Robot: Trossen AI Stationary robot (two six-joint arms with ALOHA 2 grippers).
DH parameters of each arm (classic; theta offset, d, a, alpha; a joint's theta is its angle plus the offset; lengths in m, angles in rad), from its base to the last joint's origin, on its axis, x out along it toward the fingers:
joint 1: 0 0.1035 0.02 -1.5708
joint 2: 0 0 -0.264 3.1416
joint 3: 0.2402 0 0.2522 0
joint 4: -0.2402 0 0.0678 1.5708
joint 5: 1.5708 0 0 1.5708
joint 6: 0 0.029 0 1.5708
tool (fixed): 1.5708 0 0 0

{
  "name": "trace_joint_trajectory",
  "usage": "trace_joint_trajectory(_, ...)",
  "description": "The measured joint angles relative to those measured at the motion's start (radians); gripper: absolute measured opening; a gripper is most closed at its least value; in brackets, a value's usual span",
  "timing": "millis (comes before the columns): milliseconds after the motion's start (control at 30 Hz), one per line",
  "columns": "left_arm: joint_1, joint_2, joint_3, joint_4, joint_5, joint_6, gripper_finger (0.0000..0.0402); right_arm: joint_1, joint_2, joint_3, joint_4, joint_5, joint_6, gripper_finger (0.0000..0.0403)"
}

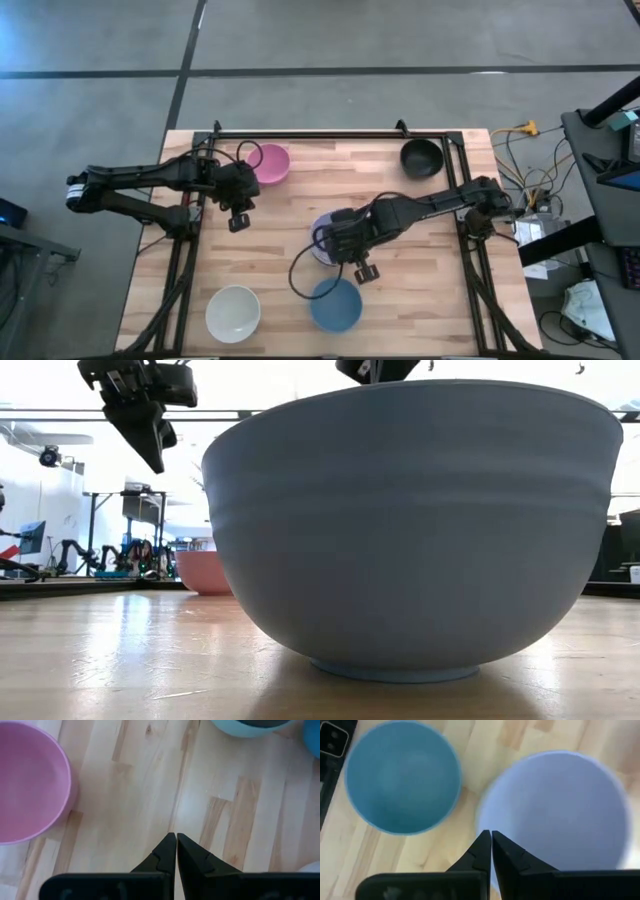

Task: Nest bowls inside each other
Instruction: Stack the pink bowl on top of the stacked purple bowl

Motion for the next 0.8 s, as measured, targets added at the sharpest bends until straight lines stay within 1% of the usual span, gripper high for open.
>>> trace_joint_trajectory(167,0.0,0.011,0.0,0.04,-0.029,0.009,0.0,-0.038,-0.079,0.004,-0.09,0.088,0.046,0.0009)
trace_joint_trajectory(267,0.001,0.038,0.0,0.101,-0.051,0.076,0.0,-0.068,-0.145,-0.019,-0.146,0.102,0.128,0.0009)
trace_joint_trajectory(433,0.023,0.11,0.013,0.216,-0.138,0.079,0.0001,-0.095,-0.263,-0.113,-0.124,0.103,0.27,0.0009)
trace_joint_trajectory(500,0.05,0.147,0.041,0.233,-0.145,0.079,0.0011,-0.094,-0.315,-0.165,-0.097,0.105,0.307,0.0009)
trace_joint_trajectory(600,0.117,0.205,0.082,0.233,-0.115,0.081,0.0046,-0.093,-0.385,-0.259,-0.041,0.111,0.358,0.0009)
trace_joint_trajectory(800,0.272,0.358,0.134,0.235,0.057,0.078,0.0159,-0.092,-0.515,-0.467,0.079,0.111,0.408,0.0009)
